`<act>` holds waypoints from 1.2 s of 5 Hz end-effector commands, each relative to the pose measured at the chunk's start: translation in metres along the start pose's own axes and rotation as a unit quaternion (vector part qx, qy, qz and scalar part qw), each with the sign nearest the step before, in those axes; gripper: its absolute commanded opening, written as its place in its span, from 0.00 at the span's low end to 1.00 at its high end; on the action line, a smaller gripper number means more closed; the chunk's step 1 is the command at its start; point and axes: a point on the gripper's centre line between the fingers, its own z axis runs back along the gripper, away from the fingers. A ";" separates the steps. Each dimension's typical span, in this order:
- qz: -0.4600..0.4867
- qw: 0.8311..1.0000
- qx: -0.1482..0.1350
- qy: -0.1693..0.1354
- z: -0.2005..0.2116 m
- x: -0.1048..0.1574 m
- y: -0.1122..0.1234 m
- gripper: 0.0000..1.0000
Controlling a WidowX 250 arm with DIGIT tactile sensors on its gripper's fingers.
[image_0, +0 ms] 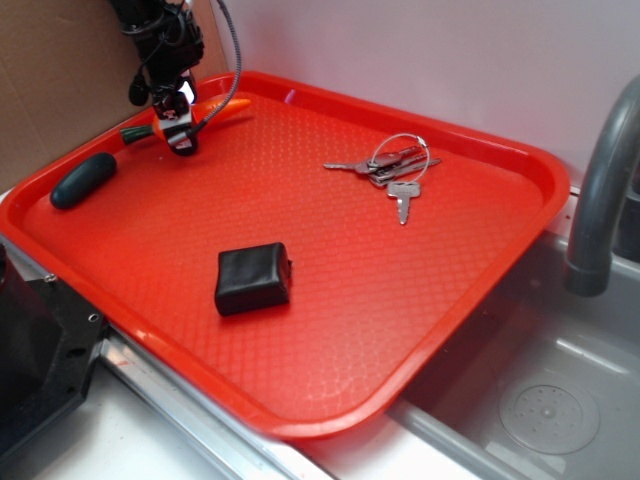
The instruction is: Grab the carrot.
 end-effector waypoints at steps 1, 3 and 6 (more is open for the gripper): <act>0.040 0.999 0.004 -0.007 0.001 0.014 -0.006 0.00; 0.047 0.998 -0.004 -0.029 0.023 0.017 -0.014 0.00; 0.185 0.980 -0.065 0.025 0.147 0.039 -0.110 0.00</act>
